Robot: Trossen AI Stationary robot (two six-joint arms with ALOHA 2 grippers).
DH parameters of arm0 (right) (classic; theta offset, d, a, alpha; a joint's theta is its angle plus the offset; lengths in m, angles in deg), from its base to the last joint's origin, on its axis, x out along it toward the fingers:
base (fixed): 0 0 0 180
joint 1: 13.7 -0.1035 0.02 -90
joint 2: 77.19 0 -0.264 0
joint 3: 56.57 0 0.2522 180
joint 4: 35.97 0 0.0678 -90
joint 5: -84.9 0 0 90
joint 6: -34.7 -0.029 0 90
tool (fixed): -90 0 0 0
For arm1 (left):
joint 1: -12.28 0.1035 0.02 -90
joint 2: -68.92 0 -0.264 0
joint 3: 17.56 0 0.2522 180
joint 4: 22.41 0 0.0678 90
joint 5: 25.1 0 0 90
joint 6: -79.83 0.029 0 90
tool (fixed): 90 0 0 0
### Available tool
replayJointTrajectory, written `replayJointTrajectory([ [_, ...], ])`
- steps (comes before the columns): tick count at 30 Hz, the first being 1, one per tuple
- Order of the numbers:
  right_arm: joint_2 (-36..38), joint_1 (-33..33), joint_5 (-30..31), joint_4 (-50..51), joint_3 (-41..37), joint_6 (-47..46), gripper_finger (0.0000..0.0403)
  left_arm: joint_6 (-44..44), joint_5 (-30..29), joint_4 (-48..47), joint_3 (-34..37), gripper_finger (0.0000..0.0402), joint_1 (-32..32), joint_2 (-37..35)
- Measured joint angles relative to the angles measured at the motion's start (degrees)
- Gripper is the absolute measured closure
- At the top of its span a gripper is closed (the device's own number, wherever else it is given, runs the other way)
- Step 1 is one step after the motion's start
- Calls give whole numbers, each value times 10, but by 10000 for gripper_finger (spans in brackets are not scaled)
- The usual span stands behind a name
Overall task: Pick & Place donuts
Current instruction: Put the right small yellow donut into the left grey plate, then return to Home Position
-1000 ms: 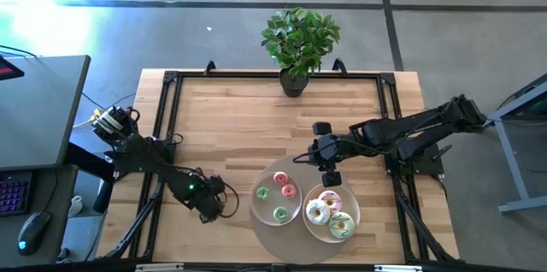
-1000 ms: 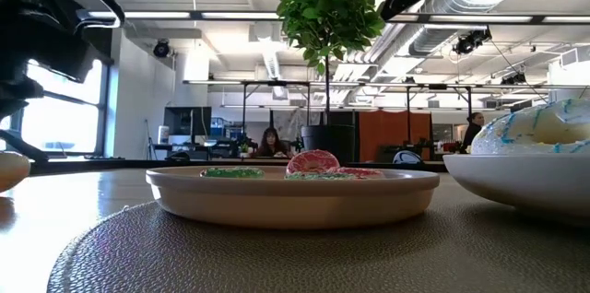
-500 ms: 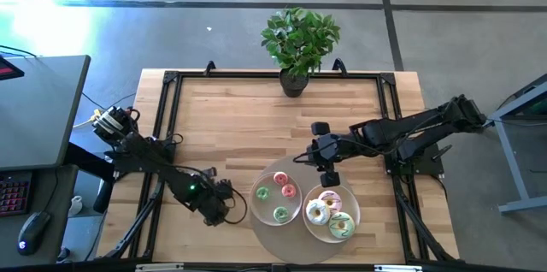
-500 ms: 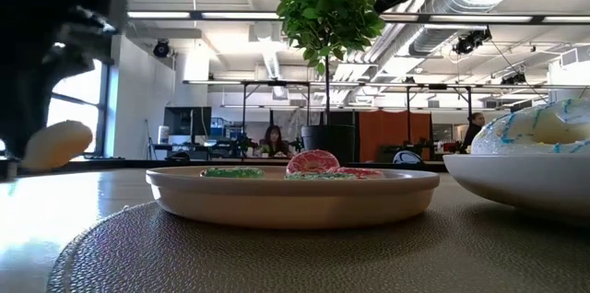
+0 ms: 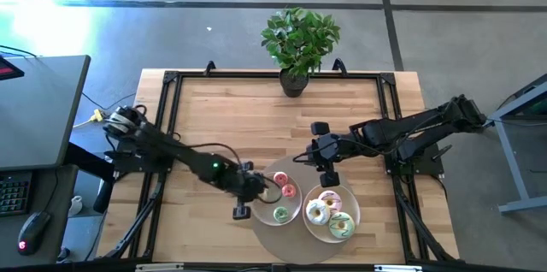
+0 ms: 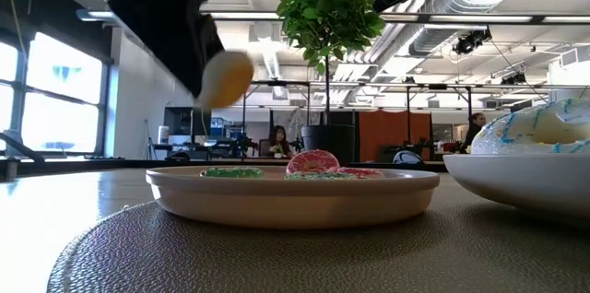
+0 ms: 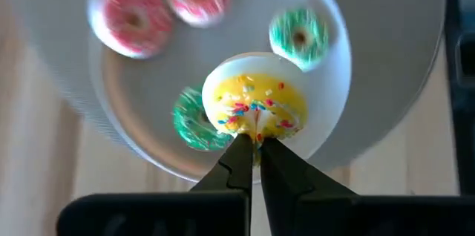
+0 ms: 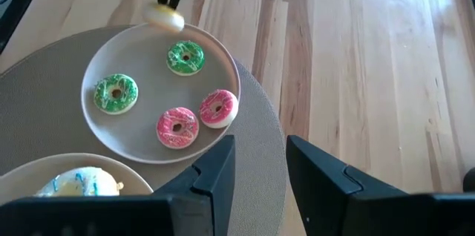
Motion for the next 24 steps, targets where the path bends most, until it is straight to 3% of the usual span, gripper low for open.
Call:
replayJointTrajectory([
  [5, 0, 0, 0, 1, 0, -1, 284, 61, 65, 50, 0, 379, 6, 44],
  [17, 0, 0, 0, 3, 0, 0, 284, 79, 73, 60, 0, 290, 6, 69],
  [20, 0, 0, 0, 3, 0, 0, 284, 96, 47, 54, 0, 281, 6, 65],
  [24, 1, 0, 0, 9, 0, 4, 284, 101, -39, 19, 0, 282, 6, 31],
])
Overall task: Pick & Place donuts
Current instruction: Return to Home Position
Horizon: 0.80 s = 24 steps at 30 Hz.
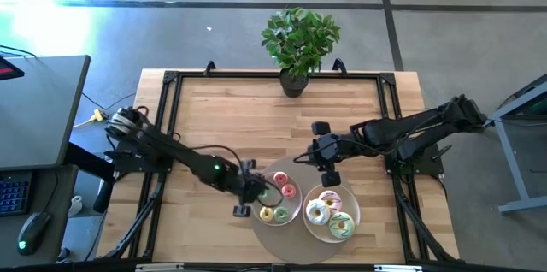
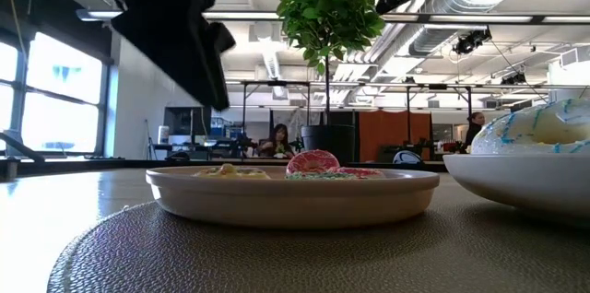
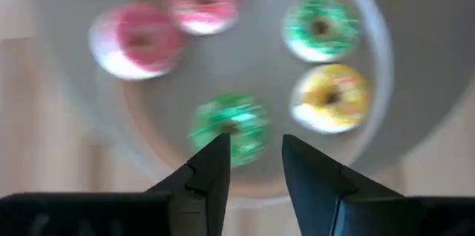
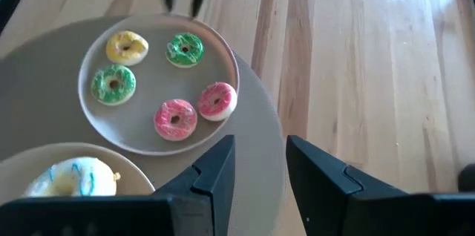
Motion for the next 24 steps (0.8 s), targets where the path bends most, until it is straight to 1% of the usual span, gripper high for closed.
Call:
replayJointTrajectory([
  [3, 9, 0, 12, 4, 0, 1, 284, -16, -57, -50, 0, 292, 5, -43],
  [5, 21, 0, 25, 3, 0, -18, 284, -24, -64, -89, 0, 302, 12, -77],
  [9, 72, 0, 24, 32, 0, -26, 284, -43, -78, -180, 0, 326, 32, -169],
  [12, 126, 0, 23, 67, 0, -25, 284, -42, -128, -244, 0, 342, 43, -233],
  [14, 162, 0, 33, 81, -4, -29, 284, -42, -178, -273, 0, 351, 43, -274],
  [16, 203, 0, 49, 62, -32, -34, 284, -41, -217, -298, 3, 359, 41, -314],
  [18, 251, 0, 44, 26, -81, -34, 284, -41, -226, -300, 18, 364, 41, -349],
  [22, 354, 0, -21, -51, -198, -30, 284, -37, -227, -261, 83, 367, 41, -443],
  [24, 404, 0, -33, -108, -253, -25, 284, -32, -230, -241, 127, 367, 41, -496],
])
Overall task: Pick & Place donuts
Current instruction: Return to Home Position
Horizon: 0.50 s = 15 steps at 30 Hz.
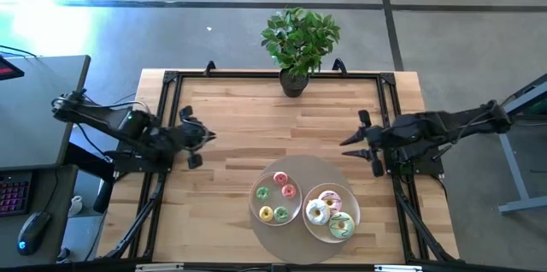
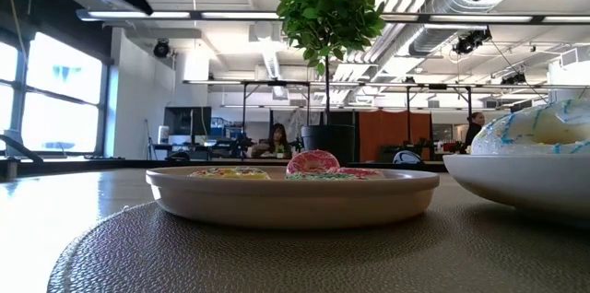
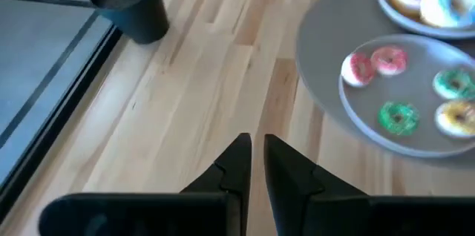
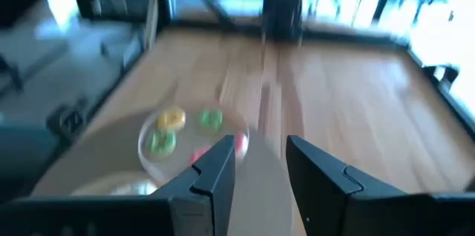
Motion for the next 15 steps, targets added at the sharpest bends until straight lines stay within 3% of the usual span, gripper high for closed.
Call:
replayJointTrajectory([
  [5, 118, 0, -1, -93, -116, 22, 284, 37, -11, 112, 128, 367, 0, -132],
  [11, 255, 0, -52, -195, -246, 84, 284, 145, 8, 347, 288, 367, 12, -290],
  [15, 326, 0, -73, -229, -288, 87, 284, 146, 43, 387, 359, 367, 32, -365],
])
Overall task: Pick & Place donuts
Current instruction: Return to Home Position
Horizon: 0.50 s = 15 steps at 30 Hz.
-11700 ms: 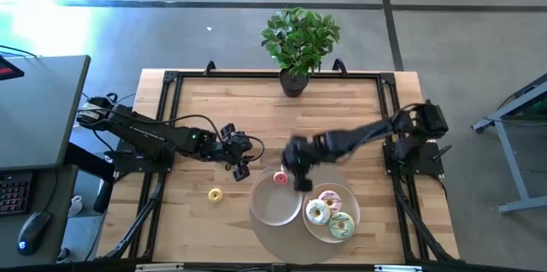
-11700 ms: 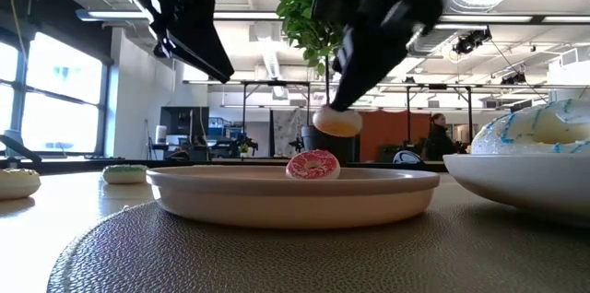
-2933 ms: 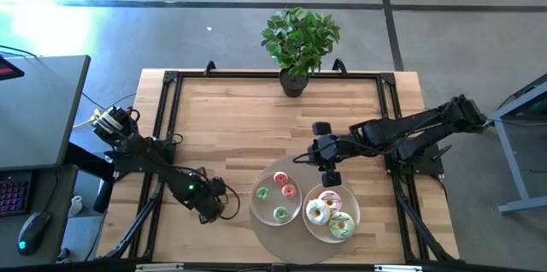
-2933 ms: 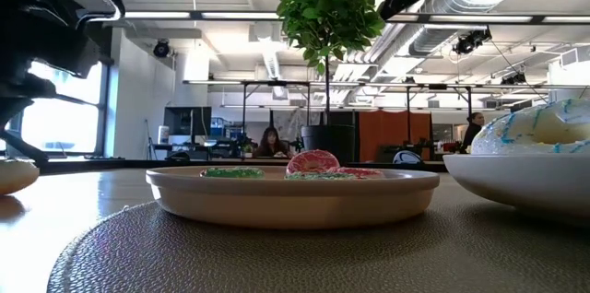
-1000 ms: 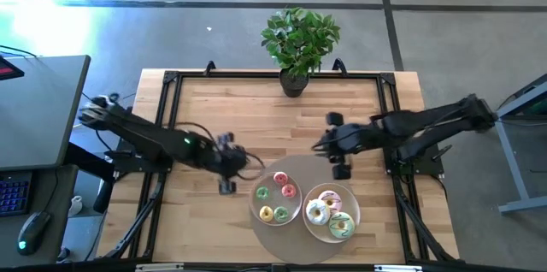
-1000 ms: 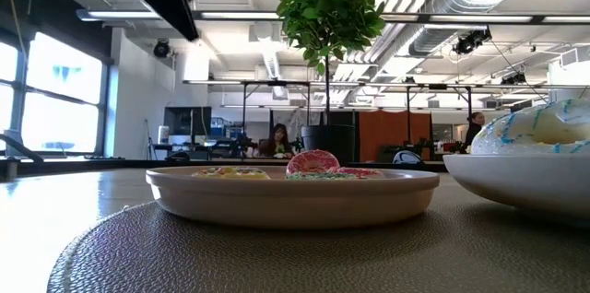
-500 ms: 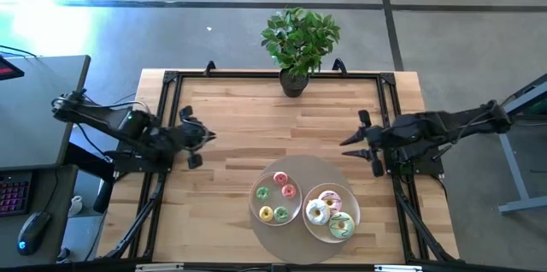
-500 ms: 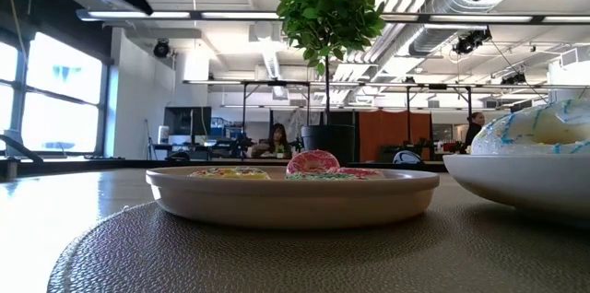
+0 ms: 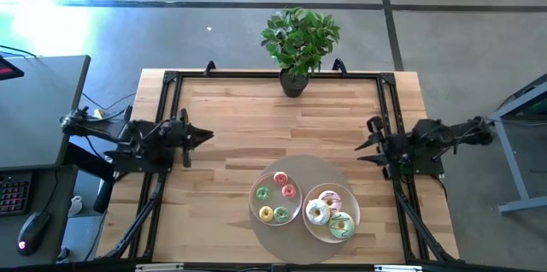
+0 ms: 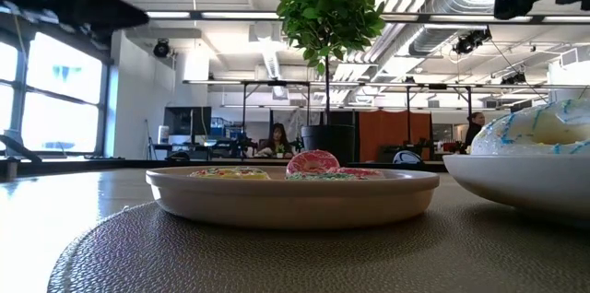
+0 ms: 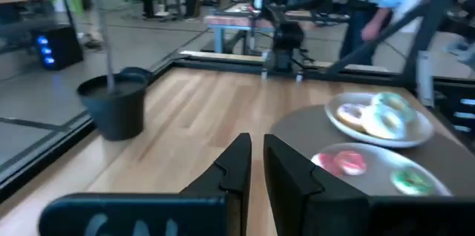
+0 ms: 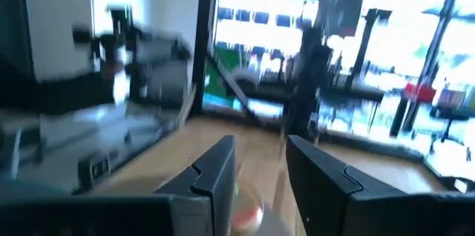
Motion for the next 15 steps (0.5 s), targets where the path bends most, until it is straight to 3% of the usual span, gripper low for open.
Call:
replayJointTrajectory([
  [3, 40, 0, 1, -8, -2, -6, 284, -4, 2, 17, 49, 367, 25, -35],
  [8, 52, 0, -1, -2, -3, -39, 284, 8, 101, 135, 129, 367, 76, -52],
  [15, 39, 0, -1, -111, -66, -43, 284, 10, 145, 155, 148, 367, 127, -52],
])
